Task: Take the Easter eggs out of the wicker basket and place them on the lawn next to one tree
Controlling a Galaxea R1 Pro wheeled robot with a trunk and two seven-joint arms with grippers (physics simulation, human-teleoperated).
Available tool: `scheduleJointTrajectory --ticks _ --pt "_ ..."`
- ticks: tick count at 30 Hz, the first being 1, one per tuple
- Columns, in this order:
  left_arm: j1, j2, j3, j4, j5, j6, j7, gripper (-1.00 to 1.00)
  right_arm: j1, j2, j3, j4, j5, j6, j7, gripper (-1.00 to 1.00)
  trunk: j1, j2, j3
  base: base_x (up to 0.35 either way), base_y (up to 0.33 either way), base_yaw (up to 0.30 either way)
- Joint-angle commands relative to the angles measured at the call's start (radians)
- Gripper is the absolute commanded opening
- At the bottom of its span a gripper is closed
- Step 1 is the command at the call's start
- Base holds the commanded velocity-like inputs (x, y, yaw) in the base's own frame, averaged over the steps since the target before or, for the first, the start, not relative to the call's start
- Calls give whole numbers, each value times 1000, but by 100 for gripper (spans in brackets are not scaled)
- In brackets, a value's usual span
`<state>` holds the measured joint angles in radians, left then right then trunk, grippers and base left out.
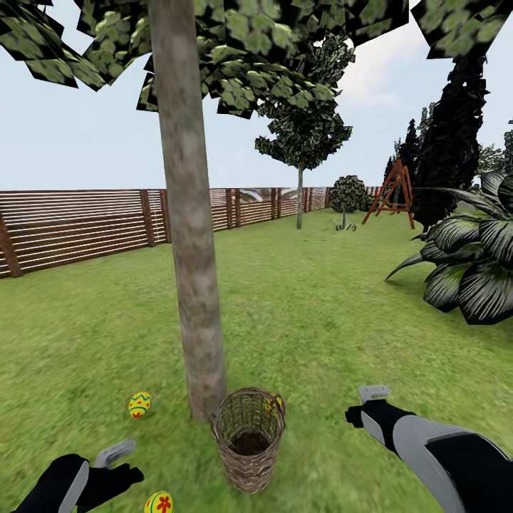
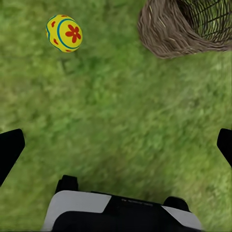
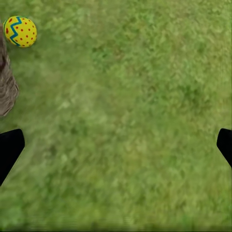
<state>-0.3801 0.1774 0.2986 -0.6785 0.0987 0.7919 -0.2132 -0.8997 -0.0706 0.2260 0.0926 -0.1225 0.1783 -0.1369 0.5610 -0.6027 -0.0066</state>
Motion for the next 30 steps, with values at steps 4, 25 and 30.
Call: scheduleJointTrajectory --ticks 4,25,30 --pt "0 6 4 4 3 6 2 100 -1 0 8 1 -11 9 55 100 -15 27 12 0 0 0" --pt "0 24 0 71 1 -54 2 100 42 -6 9 2 -11 81 94 100 -96 174 78 0 0 0" --pt "0 22 -1 130 1 -65 2 100 49 -5 9 2 -11 82 94 100 -111 203 90 0 0 0"
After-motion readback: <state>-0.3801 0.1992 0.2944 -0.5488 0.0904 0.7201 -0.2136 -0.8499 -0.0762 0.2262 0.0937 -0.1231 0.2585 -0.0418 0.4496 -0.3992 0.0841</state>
